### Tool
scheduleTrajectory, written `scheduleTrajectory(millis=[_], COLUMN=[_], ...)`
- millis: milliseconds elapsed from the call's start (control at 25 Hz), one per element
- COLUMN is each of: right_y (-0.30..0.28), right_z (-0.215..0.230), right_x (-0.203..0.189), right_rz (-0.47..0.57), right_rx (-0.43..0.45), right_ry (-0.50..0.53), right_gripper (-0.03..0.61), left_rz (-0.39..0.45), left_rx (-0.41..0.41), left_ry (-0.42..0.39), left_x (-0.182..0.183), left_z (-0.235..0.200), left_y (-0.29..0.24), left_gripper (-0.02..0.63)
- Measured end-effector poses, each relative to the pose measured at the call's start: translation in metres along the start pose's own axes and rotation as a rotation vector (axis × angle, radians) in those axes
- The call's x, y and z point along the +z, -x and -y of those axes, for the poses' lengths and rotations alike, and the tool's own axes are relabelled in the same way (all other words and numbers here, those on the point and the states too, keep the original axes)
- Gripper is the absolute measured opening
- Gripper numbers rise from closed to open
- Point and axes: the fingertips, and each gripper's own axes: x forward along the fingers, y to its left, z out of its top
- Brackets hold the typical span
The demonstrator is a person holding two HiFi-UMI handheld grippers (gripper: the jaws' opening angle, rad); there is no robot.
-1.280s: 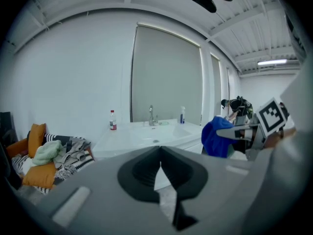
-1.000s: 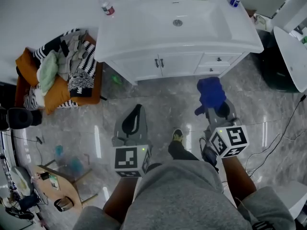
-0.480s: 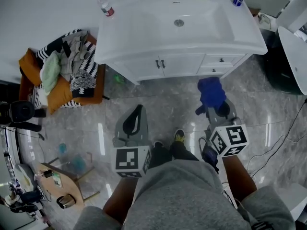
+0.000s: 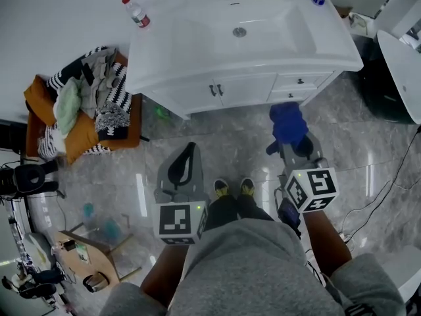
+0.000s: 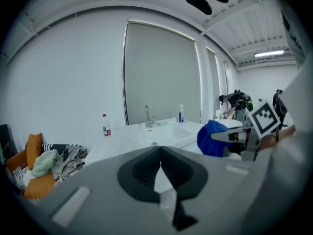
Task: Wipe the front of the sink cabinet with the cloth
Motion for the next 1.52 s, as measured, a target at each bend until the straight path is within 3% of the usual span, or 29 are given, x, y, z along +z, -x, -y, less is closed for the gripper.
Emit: scheduleTrajectory(millis=[720,1120,1520], right_y=[-0.023,-0.023,-0.043], right_z=[-0.024,-0.053,-0.034], right_x=[-0.01,-0.008,-0.02], right_rz=[-0.04,-0.047,-0.08], right_rx=[-0.05,-0.109,-0.137], right_ry=[0.038,0.093,0.1], right_gripper=[0.069,0.071,0.071], left_rz=[-0.013,0.024,-0.012], left_rx=[-0.083,-0.092,-0.05], left_ry=[0.012,0.071,0.091], left_x=[-0.022,-0.039,-0.07], left_z=[-0.032,-0.069,-0.098], left_y=[-0.016,-0.005,-0.021], left_gripper=[0.011,0.011,0.011])
